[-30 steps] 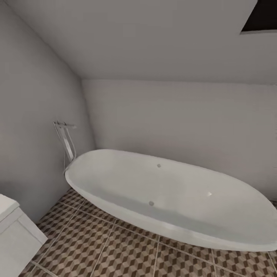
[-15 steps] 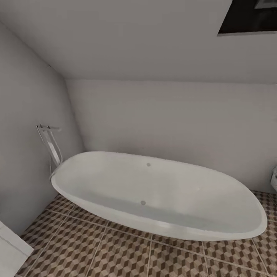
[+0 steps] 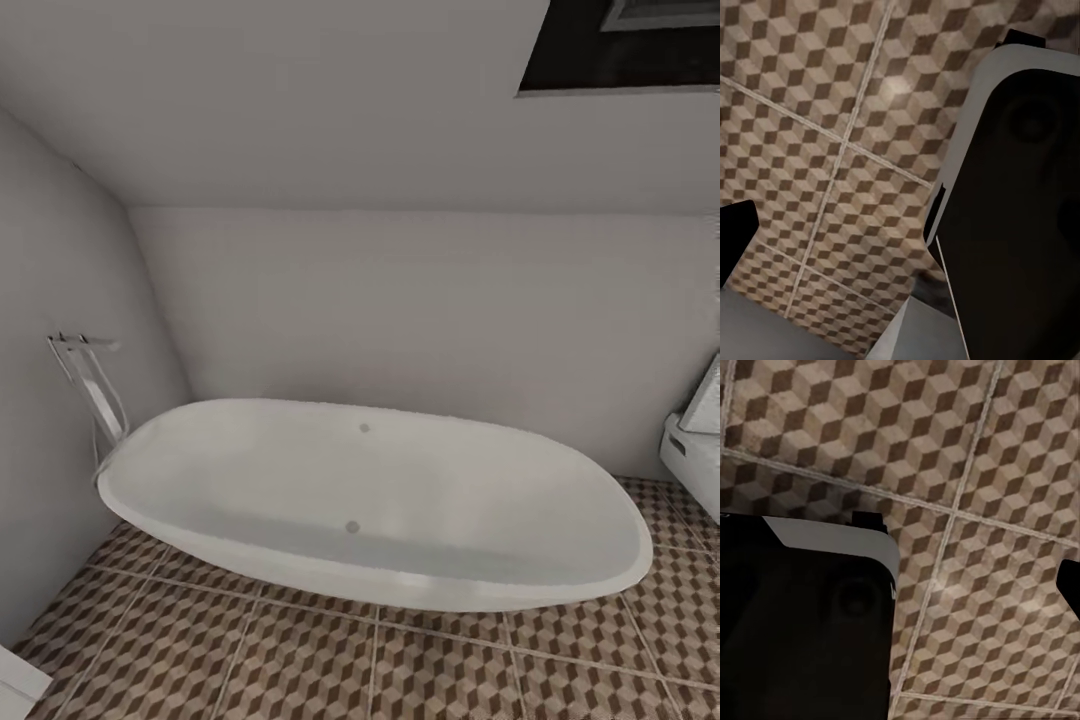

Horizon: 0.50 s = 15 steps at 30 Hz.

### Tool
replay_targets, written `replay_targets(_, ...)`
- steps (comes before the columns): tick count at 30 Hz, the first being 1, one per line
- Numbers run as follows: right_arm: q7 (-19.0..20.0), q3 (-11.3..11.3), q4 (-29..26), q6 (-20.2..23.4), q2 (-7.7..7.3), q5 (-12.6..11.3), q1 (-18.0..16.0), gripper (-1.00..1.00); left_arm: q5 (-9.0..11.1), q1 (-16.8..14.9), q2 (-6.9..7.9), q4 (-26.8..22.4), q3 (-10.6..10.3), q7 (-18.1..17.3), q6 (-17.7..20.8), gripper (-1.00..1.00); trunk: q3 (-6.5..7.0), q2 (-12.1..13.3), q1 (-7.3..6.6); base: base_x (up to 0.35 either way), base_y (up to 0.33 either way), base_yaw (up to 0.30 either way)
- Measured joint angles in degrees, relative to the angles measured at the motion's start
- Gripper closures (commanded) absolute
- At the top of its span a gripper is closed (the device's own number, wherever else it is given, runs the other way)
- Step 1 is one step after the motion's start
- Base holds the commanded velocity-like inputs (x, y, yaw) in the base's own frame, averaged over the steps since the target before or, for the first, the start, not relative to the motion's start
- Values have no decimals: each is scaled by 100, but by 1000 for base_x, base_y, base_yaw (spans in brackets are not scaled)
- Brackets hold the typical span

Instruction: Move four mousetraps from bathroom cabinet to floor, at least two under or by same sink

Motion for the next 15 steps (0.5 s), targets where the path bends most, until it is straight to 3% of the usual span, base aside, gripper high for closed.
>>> replay_targets(15,-2,-1,-3,0,-7,0,-2,-100,0,0,0,0,2,1,-1,-100,0,0,0,0,0,-162)
